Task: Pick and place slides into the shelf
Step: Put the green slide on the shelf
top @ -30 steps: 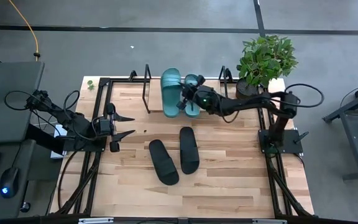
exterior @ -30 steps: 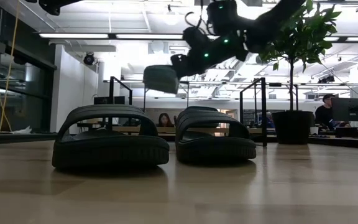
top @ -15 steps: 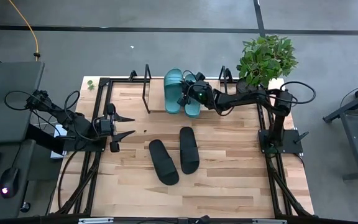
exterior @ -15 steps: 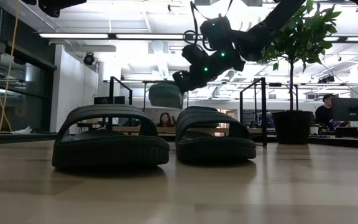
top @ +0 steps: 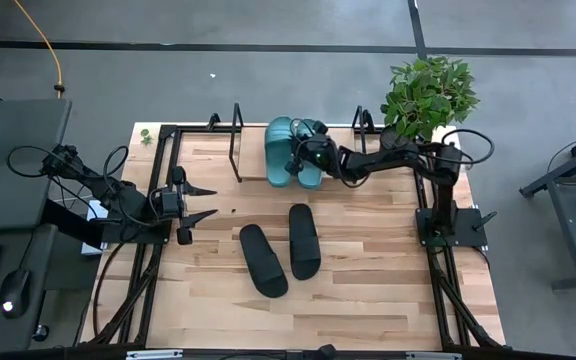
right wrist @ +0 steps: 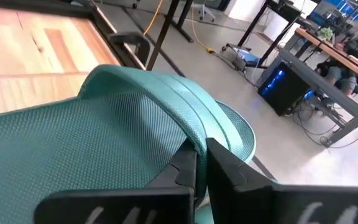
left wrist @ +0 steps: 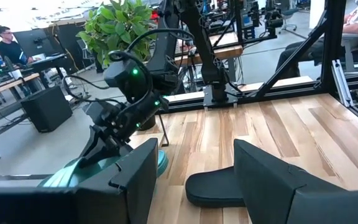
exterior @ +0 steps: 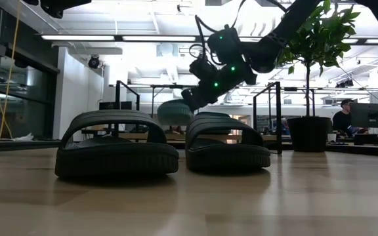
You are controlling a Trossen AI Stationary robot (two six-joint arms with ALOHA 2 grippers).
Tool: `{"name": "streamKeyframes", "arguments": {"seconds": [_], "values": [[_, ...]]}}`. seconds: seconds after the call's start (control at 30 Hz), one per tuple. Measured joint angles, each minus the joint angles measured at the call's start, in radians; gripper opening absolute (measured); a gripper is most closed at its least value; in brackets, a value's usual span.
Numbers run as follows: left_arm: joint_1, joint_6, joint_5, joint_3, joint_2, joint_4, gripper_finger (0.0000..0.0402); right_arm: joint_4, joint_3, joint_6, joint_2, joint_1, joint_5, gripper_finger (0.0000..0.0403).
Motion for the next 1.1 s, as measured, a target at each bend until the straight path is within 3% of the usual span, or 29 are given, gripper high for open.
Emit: {"name": "streamKeyframes", "arguments": {"seconds": [0.53,1.1], "values": [[0.0,0.002,0.0,0.0,0.0,-0.001,0.0193,-0.159,0.002,-0.027,-0.021,0.006,0.08,0.0],[0.0,0.003,0.0,0.0,0.0,-0.001,0.0193,-0.394,-0.002,-0.022,-0.153,0.01,0.137,0.0]]}}
